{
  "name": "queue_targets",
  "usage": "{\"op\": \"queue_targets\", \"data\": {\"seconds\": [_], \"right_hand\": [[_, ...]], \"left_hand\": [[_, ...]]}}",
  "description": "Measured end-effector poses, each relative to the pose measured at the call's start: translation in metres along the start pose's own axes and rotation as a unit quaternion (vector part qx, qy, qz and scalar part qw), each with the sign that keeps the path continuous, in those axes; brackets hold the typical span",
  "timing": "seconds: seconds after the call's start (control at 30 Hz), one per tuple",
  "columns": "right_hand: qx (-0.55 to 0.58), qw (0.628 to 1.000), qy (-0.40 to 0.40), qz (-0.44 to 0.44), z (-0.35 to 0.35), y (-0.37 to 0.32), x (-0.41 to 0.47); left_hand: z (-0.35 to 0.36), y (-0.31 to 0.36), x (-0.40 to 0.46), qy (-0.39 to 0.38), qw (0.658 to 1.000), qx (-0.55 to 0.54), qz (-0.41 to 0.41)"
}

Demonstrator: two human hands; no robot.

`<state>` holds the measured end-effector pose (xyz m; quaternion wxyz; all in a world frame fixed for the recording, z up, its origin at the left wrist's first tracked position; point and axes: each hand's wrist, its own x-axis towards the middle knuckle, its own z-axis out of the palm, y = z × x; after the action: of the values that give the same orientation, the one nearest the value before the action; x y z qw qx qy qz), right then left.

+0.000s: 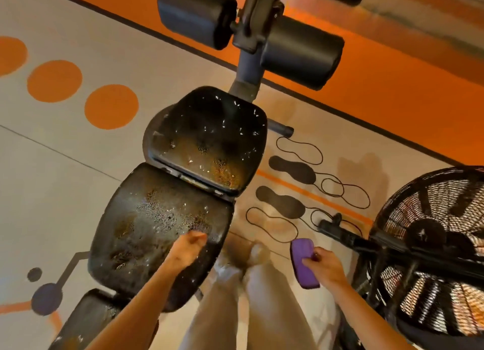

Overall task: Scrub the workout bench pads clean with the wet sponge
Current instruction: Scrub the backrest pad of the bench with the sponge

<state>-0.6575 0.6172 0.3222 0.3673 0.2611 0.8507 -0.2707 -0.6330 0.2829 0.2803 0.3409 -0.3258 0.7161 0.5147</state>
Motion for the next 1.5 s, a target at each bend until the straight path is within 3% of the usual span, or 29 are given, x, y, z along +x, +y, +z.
{"op": "queue_targets", "data": {"seconds": [0.07, 0.23, 0.47, 0.63, 0.8, 0.93, 1.07, 1.27, 1.5], "right_hand": [[0.009, 1.0, -0.008, -0.016, -0.005, -0.029, 0.024], [-0.007, 0.995, -0.016, -0.094, -0.019, -0.113, 0.094], [0.132, 0.978, 0.037, -0.158, -0.024, -0.224, 0.192], [0.204, 0.958, 0.063, -0.19, -0.018, -0.281, 0.248], [0.235, 0.943, 0.076, -0.224, 0.006, -0.306, 0.301], [0.164, 0.934, 0.164, -0.272, 0.033, -0.289, 0.323], [0.025, 0.879, 0.288, -0.38, 0.049, -0.278, 0.338], [-0.188, 0.873, 0.291, -0.344, 0.075, -0.29, 0.349], [-0.217, 0.873, 0.294, -0.324, 0.096, -0.276, 0.329]], "left_hand": [[-0.002, 0.039, 0.024, -0.003, 0.999, -0.046, 0.002], [-0.008, 0.104, 0.079, 0.017, 0.999, -0.015, 0.035], [-0.015, 0.168, 0.149, 0.091, 0.991, 0.043, 0.083], [-0.018, 0.194, 0.205, 0.14, 0.976, 0.071, 0.15], [-0.016, 0.201, 0.251, 0.219, 0.937, 0.141, 0.233], [-0.014, 0.19, 0.281, 0.249, 0.909, 0.19, 0.276], [-0.025, 0.178, 0.302, 0.261, 0.879, 0.249, 0.31], [-0.053, 0.17, 0.332, 0.27, 0.834, 0.347, 0.333], [-0.053, 0.162, 0.343, 0.281, 0.822, 0.364, 0.337]]}}
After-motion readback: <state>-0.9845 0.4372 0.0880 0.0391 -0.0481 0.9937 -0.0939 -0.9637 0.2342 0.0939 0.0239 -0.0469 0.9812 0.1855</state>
